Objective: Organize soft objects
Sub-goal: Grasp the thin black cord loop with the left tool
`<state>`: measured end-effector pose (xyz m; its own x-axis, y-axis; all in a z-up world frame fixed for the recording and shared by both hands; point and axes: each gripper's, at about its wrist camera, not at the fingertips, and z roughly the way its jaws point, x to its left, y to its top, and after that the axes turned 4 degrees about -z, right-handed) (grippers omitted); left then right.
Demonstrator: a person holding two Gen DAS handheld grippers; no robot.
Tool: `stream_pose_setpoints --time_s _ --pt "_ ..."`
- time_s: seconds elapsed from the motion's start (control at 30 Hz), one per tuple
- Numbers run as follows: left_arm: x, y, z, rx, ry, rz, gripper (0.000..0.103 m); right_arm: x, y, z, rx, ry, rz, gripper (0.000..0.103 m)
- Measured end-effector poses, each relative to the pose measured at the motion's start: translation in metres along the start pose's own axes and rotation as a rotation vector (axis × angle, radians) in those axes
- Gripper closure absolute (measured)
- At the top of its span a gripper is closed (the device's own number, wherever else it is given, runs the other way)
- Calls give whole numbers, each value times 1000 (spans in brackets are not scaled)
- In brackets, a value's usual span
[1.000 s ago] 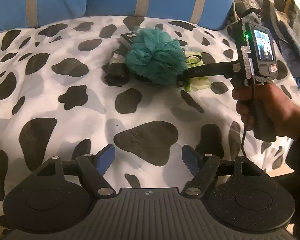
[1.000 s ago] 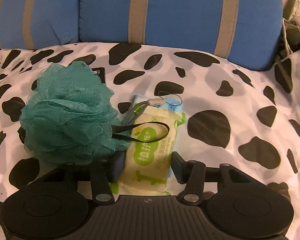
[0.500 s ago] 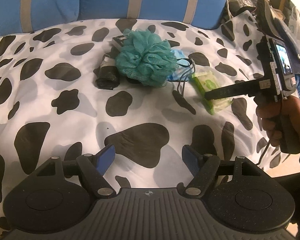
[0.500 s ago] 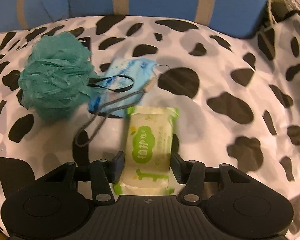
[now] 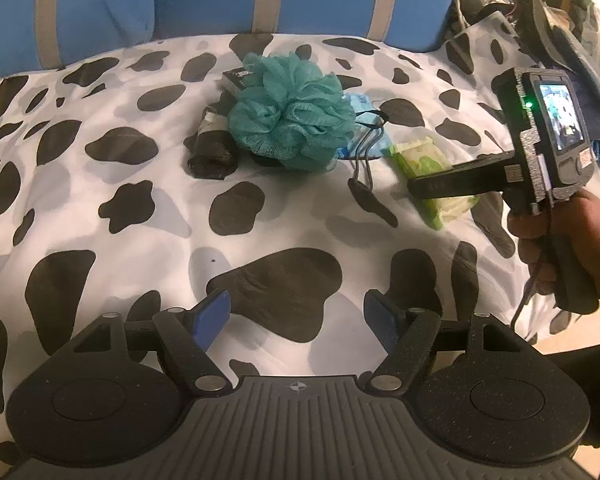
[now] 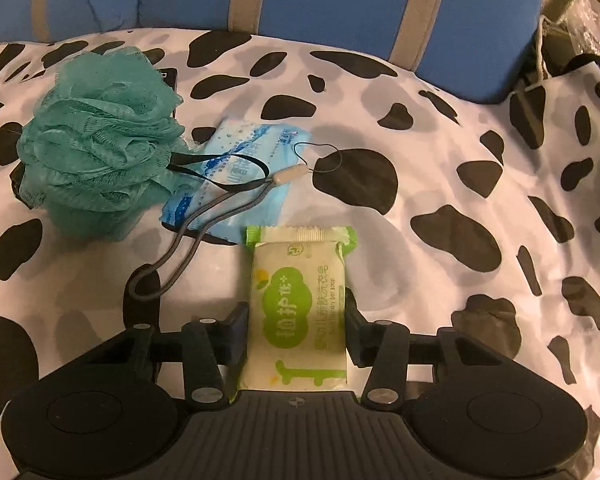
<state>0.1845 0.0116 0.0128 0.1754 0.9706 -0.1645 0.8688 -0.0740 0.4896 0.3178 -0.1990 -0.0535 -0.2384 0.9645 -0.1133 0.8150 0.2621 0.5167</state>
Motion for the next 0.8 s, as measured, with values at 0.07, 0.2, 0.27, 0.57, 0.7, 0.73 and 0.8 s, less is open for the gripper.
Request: stream_pose_setpoints --time_s 0.07,0.2,0.27,0.57,0.7,0.73,0.8 --pt "-1 0 -1 -11 0 6 30 -4 -2 -4 4 9 16 52" --pt "-5 1 -4 -58 -5 19 30 -10 -7 -15 -2 15 22 52" --pt "-8 1 -6 -88 -5 28 30 -13 -9 -21 -11 19 25 52" --pt "-20 5 -10 -212 1 82 30 -29 -14 -63 -76 60 63 52" --pt "-25 8 -6 -236 -18 88 30 -39 -21 -80 -90 73 78 52" --pt "-27 9 -4 -237 -23 92 30 -42 -24 -83 -92 75 81 52" --pt "-32 11 1 -231 -30 100 30 -47 -29 -91 -94 75 84 52"
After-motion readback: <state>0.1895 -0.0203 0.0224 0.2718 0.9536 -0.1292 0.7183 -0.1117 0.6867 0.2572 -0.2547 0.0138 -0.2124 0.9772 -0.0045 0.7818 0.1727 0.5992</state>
